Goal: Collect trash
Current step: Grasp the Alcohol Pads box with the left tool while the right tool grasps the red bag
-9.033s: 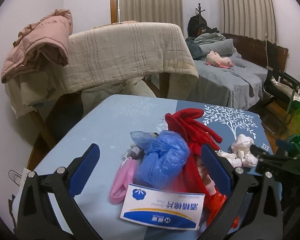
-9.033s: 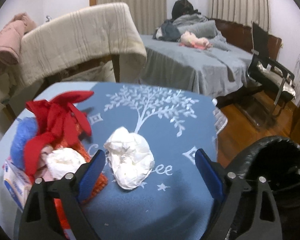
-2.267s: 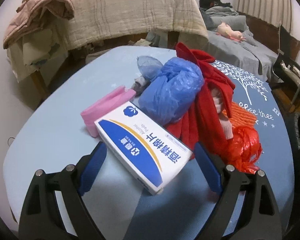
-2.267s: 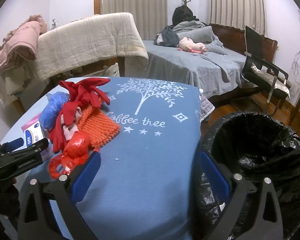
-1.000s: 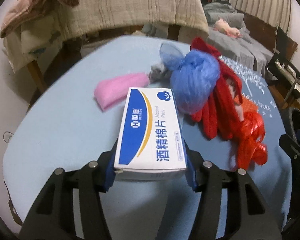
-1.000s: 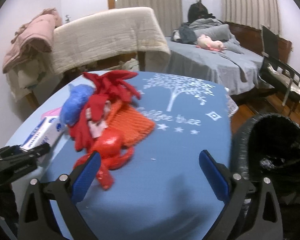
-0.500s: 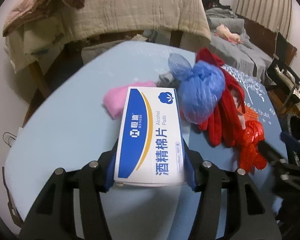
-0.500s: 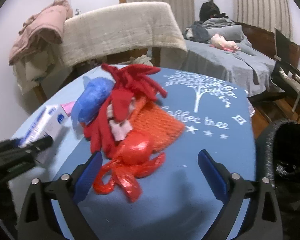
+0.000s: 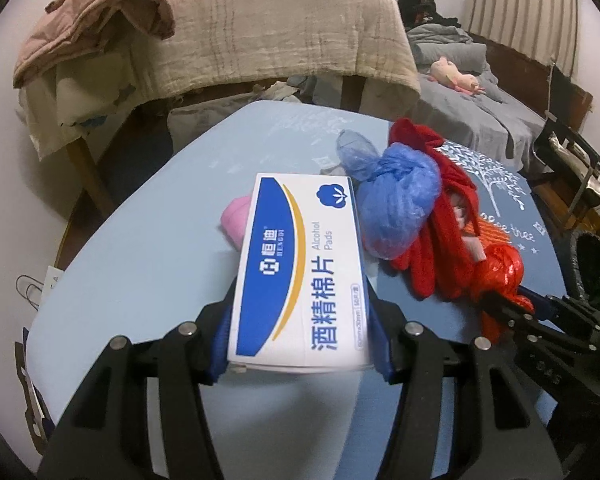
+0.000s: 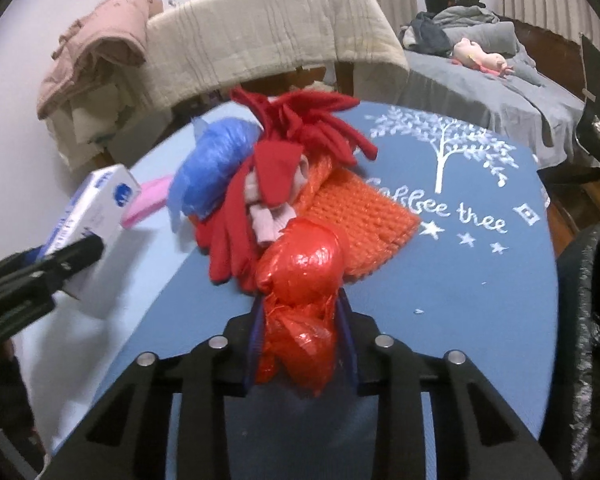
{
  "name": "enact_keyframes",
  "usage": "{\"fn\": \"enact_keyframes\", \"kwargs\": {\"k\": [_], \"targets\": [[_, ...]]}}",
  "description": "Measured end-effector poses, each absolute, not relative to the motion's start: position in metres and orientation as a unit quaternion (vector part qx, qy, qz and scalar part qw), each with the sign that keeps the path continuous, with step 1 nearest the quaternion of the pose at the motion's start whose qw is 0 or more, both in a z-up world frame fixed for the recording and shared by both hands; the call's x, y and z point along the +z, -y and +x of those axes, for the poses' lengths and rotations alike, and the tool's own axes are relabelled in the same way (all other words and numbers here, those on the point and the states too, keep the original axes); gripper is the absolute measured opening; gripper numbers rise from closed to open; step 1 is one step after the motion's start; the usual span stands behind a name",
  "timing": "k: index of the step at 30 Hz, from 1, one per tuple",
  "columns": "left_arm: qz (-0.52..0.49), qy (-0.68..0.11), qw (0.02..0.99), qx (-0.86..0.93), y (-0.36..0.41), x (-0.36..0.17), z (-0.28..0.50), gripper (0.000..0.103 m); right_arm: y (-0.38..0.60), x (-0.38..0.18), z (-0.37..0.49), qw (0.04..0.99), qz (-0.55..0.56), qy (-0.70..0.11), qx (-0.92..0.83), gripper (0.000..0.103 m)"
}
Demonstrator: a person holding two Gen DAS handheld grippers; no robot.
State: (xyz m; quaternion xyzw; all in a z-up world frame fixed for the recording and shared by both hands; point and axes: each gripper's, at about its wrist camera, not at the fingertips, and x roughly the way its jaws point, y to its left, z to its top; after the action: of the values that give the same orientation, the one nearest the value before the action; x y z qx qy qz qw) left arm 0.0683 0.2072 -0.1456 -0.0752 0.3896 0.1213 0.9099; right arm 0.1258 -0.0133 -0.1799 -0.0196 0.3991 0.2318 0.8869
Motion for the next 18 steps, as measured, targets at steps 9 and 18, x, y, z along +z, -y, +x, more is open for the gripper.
{"fn": "enact_keyframes", "kwargs": {"k": [9, 18], "targets": [[-0.059, -0.369, 0.923, 0.093, -0.171, -0.121, 0.071, 0.054, 0.047, -0.132, 0.106, 0.909, -0.005, -0.350, 0.225, 0.033], [-0.041, -0.343, 0.938, 0.024, -0.109, -0.093, 0.083, 0.054, 0.111, -0.096, 0.094, 0.932, 0.026, -0.315, 0.176, 0.033]]}}
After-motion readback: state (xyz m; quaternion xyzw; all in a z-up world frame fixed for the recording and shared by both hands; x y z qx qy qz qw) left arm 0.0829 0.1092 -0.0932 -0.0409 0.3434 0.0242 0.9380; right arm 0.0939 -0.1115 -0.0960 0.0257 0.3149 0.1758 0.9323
